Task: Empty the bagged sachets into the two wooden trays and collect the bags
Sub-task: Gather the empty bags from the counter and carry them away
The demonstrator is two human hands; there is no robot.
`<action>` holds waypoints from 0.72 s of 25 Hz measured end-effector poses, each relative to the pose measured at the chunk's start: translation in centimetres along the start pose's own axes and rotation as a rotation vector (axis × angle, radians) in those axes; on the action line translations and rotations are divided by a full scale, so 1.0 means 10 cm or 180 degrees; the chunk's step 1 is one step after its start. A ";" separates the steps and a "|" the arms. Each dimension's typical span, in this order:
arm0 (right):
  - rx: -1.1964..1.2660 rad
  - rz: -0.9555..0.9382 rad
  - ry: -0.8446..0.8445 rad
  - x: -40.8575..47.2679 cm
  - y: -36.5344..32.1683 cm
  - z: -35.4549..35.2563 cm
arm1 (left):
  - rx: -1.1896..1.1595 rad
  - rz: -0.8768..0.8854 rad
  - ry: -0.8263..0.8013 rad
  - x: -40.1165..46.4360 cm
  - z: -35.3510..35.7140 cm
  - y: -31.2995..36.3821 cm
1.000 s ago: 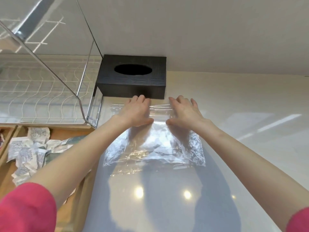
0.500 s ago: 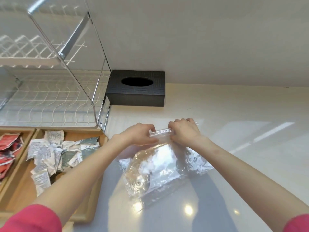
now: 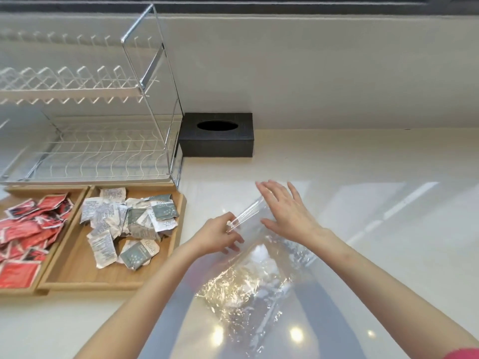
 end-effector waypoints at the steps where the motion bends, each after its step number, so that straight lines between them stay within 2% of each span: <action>1: 0.0317 0.0163 0.0183 -0.13 0.00 0.01 | -0.0168 -0.0017 0.0089 -0.08 0.02 -0.06; 3: 0.1038 0.0621 0.0428 -0.37 0.02 0.08 | -0.0519 -0.0006 0.0297 -0.22 0.06 -0.13; 6: 0.1945 0.1388 0.0324 -0.69 0.03 0.27 | -0.0925 0.0167 0.0494 -0.43 0.12 -0.15; 8: 0.2311 0.1637 0.0247 -0.84 0.00 0.34 | -0.1026 0.0341 0.0598 -0.52 0.13 -0.13; 11: 0.2825 0.1957 0.0500 -0.99 0.00 0.35 | -0.1282 0.0499 0.0664 -0.61 0.13 -0.10; 13: 0.3569 0.2220 0.0384 -1.06 0.00 0.41 | -0.1530 0.0579 0.0667 -0.65 0.11 -0.09; 16: 0.4711 0.2205 0.0135 -1.14 -0.06 0.51 | -0.1771 0.0596 0.0695 -0.70 0.10 -0.10; 18: 0.5031 0.2100 0.0155 -1.16 -0.07 0.54 | -0.1834 0.0510 0.0735 -0.72 0.10 -0.15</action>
Point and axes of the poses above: each hand's wrist, its own x-axis towards the middle knuckle, its own z-axis out of the palm, y = z × x, the point moved 4 cm from there along x, towards the middle knuckle, and after that the axes turned 3 degrees about x, right-handed, at the moved point
